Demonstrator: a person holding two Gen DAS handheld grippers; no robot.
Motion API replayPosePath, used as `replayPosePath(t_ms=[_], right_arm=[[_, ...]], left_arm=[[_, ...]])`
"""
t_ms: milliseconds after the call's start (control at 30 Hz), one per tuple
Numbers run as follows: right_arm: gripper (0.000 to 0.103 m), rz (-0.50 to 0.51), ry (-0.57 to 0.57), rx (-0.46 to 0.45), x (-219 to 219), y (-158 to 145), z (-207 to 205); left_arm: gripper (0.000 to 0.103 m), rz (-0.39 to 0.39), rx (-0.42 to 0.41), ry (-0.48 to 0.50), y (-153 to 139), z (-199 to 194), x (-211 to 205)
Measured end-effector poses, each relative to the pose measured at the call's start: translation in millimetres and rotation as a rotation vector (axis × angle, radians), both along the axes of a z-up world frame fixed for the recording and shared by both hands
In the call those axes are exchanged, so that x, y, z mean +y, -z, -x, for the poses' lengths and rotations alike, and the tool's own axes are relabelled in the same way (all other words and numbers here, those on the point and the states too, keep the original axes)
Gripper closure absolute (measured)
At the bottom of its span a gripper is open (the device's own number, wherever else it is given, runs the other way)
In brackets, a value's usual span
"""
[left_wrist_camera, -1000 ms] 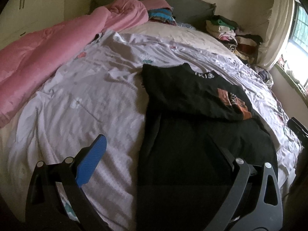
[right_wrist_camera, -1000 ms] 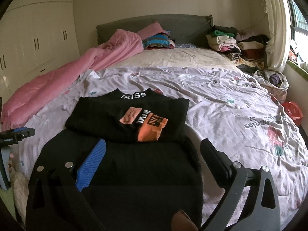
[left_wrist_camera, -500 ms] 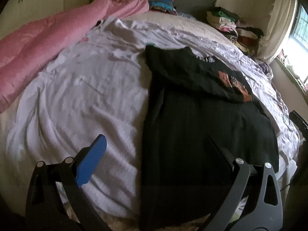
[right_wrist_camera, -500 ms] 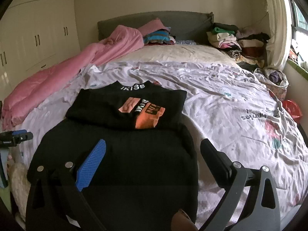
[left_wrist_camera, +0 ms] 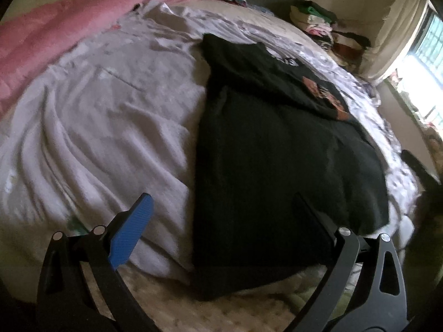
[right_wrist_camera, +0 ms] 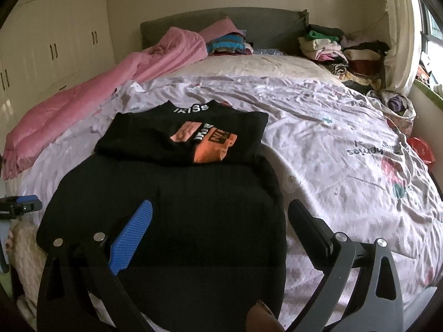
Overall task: Fold small clothes
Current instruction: 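Grasp the sweatshirt hem with the right gripper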
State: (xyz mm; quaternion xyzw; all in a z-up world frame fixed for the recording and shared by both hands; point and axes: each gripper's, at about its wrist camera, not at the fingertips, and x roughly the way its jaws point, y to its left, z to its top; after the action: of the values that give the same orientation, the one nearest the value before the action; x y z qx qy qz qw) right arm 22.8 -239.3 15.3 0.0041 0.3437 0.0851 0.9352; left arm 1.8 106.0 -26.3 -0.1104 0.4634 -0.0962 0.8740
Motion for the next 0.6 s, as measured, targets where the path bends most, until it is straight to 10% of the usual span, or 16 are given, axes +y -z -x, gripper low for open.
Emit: replayPosePath(t_ms=[600], right_arm=[[0.005,0.044,-0.01,0.041,-7.3,11.4,21.5]], left_arm=[[0.052,0.029,0.099,0.039,39.8,24.9,-6.6]])
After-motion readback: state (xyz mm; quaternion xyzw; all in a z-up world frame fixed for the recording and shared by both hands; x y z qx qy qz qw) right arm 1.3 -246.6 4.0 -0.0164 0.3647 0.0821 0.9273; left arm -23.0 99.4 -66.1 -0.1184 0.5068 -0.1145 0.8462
